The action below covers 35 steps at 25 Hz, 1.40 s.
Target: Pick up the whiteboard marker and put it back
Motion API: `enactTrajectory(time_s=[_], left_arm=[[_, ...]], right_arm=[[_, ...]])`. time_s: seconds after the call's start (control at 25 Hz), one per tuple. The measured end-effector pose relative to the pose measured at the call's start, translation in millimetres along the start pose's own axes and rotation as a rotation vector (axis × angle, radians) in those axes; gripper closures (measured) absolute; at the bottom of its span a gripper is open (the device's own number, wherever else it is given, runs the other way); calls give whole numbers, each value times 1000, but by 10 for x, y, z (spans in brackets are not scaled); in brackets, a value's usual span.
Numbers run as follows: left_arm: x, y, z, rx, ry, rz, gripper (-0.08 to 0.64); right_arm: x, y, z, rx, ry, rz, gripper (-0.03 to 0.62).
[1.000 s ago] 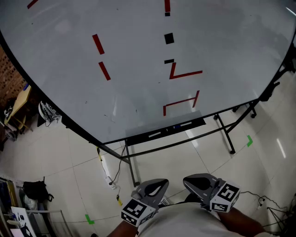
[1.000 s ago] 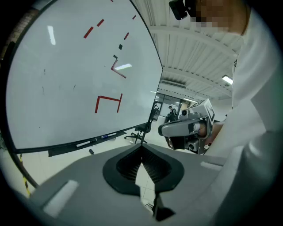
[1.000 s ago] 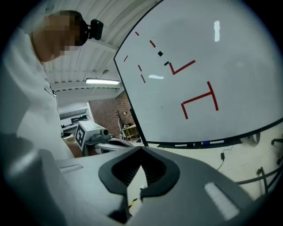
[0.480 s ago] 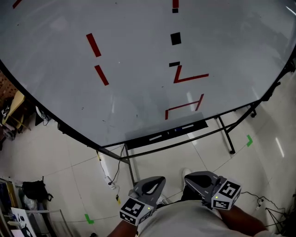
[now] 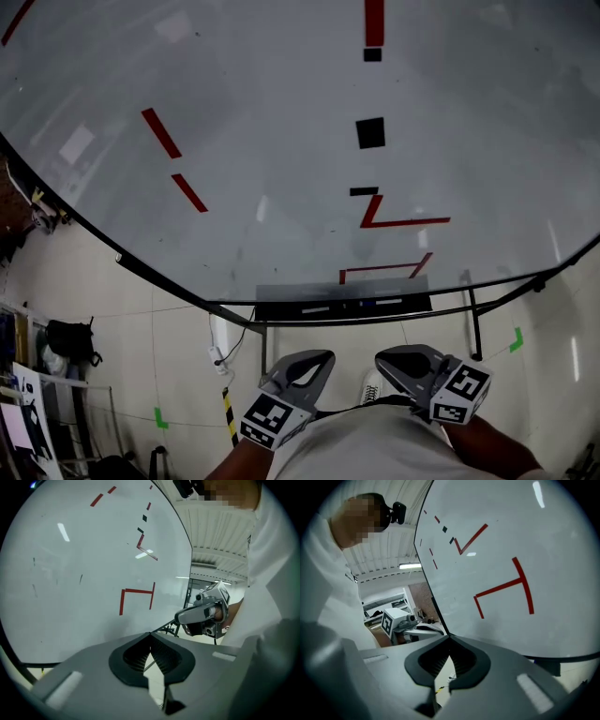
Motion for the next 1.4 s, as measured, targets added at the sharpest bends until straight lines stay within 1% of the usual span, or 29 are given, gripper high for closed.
enactTrajectory(time_s=[0.08, 0.16, 0.32, 0.4, 0.56, 0.64, 0.76, 1.0, 1.16, 1.24, 1.32, 1.4], left_arm=[[88, -11, 86, 35, 24, -16, 543], [145, -23, 155, 69, 33, -10, 543], [190, -69, 274, 125, 25, -20, 543], [198, -125, 268, 140, 19, -20, 543], [218, -270, 266, 129, 7, -33, 543], [243, -345, 254, 120, -6, -12, 543], [265, -446, 265, 94, -16, 40, 543], [282, -611, 280, 45, -21, 52, 543], [274, -713, 302, 34, -37, 105, 543], [253, -752, 315, 38, -57, 149, 543], [231, -777, 326, 47, -89, 220, 543], [189, -805, 353, 62, -138, 307, 543]], right_arm=[[42, 122, -56, 27, -11, -7, 591], [69, 221, -95, 54, -17, -17, 591], [90, 428, -106, 83, -31, -21, 591], [116, 448, -88, 87, -23, -11, 591], [186, 466, -3, 68, 5, 2, 591], [220, 461, 53, 52, 25, 21, 591], [237, 450, 107, 19, 44, 28, 591], [230, 496, 192, -54, 73, 76, 591], [205, 496, 239, -87, 67, 75, 591], [183, 482, 255, -99, 66, 83, 591], [173, 461, 265, -107, 64, 80, 591], [172, 463, 268, -116, 65, 80, 591]])
Point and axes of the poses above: the fingertips, and each gripper's own axes: z forward along the fingers, y to its right, x out of its top, the point moved 4 cm from there along -z, backward along the fingers, and after that the axes turned 3 degrees about -y, right-handed, at the moved point
